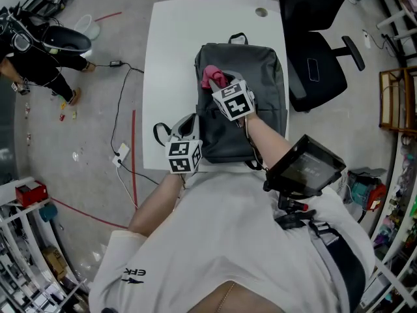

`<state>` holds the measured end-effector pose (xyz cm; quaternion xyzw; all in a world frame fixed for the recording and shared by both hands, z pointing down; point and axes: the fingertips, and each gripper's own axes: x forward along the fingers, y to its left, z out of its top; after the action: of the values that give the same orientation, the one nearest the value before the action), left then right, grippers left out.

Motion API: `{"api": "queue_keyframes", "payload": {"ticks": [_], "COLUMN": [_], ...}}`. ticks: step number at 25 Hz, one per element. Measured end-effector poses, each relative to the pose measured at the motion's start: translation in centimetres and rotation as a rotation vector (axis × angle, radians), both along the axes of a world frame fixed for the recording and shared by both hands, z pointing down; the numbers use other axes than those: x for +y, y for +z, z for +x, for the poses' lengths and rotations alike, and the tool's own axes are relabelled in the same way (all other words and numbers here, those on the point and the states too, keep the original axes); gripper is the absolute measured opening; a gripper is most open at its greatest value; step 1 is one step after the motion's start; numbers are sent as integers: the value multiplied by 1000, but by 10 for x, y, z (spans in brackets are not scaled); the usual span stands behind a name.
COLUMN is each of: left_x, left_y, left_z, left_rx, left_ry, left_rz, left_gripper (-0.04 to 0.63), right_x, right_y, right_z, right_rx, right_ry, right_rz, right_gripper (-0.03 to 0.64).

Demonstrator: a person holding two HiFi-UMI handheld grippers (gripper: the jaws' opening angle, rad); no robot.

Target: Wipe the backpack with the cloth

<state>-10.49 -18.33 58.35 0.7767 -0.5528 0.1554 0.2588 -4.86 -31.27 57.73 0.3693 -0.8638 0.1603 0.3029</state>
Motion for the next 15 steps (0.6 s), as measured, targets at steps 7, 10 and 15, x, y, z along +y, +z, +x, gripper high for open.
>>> {"api": "queue_keyframes", "payload": {"ticks": [7, 10, 15], "left_x": [0, 1, 2], "left_y": [3, 6, 6], "left_z": [7, 11, 13], "left_rx": [4, -7, -24], "left_ry": [38, 45, 50], "left_rz": [0, -2, 6], "left_gripper": [3, 3, 3], "right_x": [1, 0, 5], "right_y": [19, 23, 18], "right_z": [84, 131, 179], "right_rx": [107, 162, 206], "right_ry": [132, 205, 292], "right_rz": [-33, -18, -21], "right_gripper": [129, 129, 129]}}
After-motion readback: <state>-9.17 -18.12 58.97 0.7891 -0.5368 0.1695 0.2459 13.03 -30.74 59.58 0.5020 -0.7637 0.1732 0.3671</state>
